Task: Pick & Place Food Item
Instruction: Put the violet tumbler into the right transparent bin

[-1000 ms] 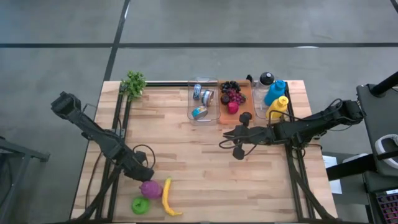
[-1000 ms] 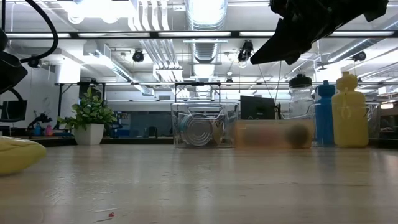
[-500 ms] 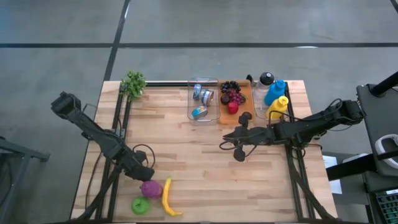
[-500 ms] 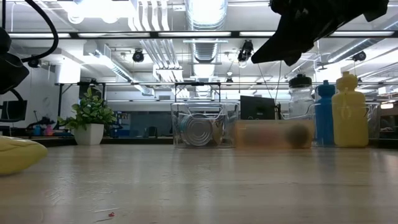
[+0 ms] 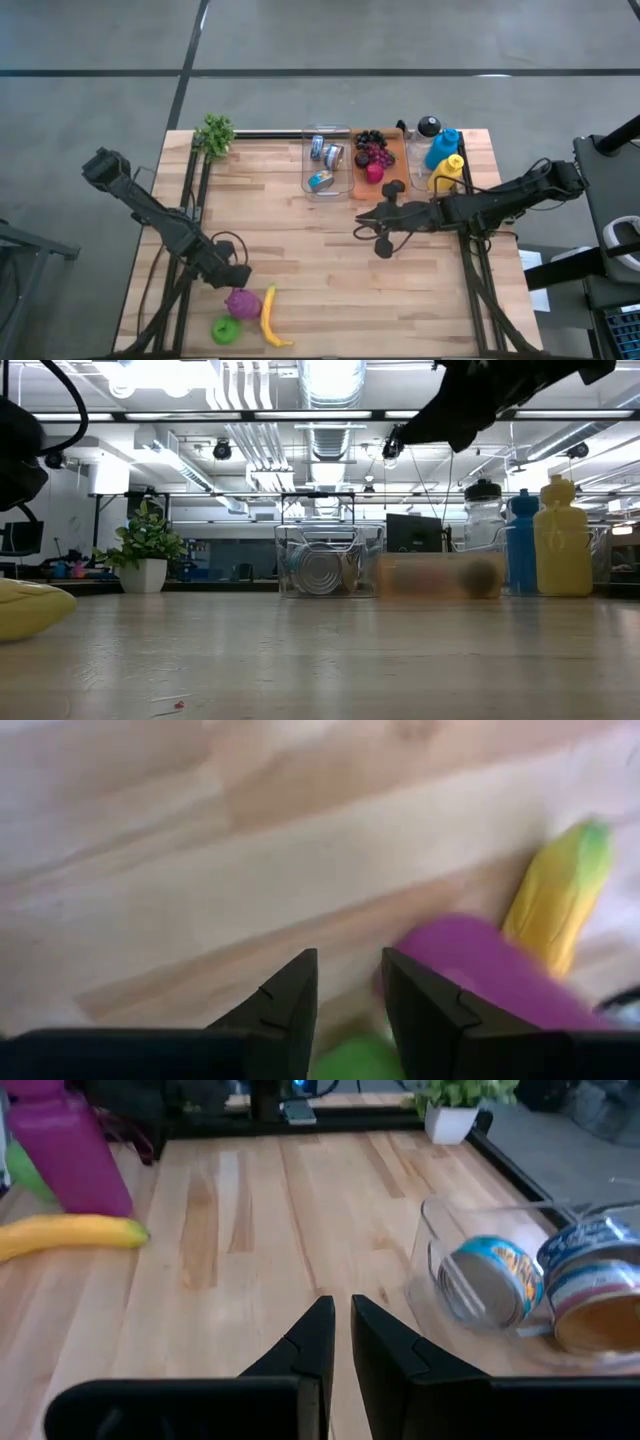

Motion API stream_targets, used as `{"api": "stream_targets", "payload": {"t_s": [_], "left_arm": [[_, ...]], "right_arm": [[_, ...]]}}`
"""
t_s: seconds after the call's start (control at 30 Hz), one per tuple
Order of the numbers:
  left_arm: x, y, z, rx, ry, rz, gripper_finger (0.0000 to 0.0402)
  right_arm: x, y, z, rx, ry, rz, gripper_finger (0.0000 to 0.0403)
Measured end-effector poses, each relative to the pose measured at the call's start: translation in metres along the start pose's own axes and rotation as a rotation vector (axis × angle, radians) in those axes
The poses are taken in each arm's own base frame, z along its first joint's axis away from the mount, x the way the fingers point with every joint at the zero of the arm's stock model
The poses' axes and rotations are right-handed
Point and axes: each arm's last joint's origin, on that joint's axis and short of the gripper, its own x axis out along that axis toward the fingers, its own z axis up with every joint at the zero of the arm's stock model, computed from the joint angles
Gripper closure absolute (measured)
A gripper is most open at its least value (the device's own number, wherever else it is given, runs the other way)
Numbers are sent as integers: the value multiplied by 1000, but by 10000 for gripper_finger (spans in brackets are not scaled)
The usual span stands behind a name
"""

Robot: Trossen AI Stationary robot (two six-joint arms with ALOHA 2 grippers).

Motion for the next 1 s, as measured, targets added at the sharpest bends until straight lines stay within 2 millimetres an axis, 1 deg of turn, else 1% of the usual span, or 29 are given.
{"api": "stream_targets", "payload": {"t_s": [0.17, 0.33, 0.4, 0.5, 0.6, 0.8, 1.0], "left_arm": [[1, 0, 3, -70, -80, -44, 284], [0, -1, 3, -80, -87, -53, 284], [0, -1, 3, -30, -86, -46, 284], [0, 0, 4, 124, -121, -36, 284], [0, 2, 7, 179, -176, -32, 284], [-3, 3, 7, 248, -181, -25, 284], [-4, 4, 8, 451, -193, -4, 284]], "right_arm": [[-1, 2, 12, 11, -76, 11, 369], [-1, 2, 13, 15, -88, 13, 369], [-1, 2, 13, 13, -87, 16, 369], [-1, 4, 13, -14, -91, 22, 369], [-1, 4, 15, -27, -112, 27, 369], [-1, 4, 15, -15, -112, 28, 369], [-1, 4, 15, -23, -108, 27, 369]]}}
